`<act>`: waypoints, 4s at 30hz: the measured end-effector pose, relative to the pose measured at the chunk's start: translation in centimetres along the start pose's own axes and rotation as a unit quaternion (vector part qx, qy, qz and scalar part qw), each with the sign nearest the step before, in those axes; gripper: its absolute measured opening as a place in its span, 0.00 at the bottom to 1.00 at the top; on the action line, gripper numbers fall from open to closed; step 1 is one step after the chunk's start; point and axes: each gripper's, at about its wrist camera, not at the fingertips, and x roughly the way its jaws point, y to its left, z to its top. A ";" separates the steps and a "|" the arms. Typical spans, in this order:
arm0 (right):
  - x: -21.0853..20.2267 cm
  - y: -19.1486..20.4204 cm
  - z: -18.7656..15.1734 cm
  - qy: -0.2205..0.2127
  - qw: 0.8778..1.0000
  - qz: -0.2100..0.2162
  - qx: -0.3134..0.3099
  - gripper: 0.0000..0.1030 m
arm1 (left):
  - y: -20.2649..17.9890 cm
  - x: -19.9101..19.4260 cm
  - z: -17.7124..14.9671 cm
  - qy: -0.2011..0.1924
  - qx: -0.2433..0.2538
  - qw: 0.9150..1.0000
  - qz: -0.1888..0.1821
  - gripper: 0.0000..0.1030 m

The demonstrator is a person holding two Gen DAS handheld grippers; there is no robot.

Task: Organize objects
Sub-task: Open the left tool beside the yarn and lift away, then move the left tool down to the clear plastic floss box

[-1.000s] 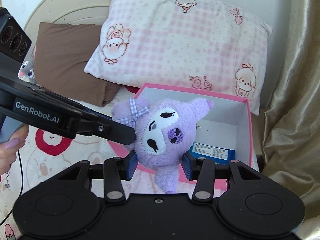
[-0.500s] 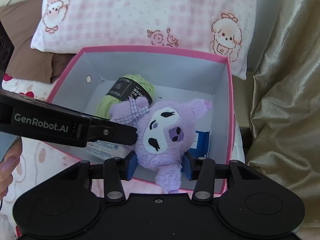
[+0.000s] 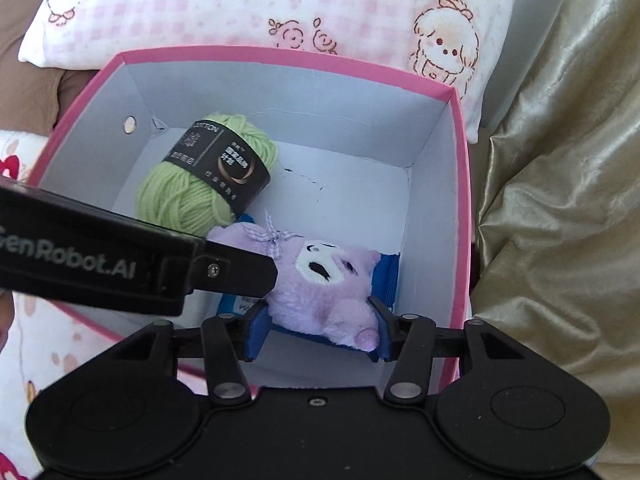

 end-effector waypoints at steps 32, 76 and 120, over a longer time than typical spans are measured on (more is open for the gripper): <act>-17.9 16.3 -2.9 -0.155 0.961 0.185 -0.134 0.83 | 2.9 -24.8 -6.7 -0.061 0.027 0.994 0.085 0.60; 5.4 22.9 -5.8 -0.182 0.961 0.200 0.052 0.84 | 19.1 -8.7 -2.8 -0.020 0.086 0.989 0.123 0.52; 3.7 21.8 -7.7 -0.169 0.961 0.198 0.088 0.86 | 23.7 -12.1 -12.6 -0.072 -0.235 0.969 0.019 0.53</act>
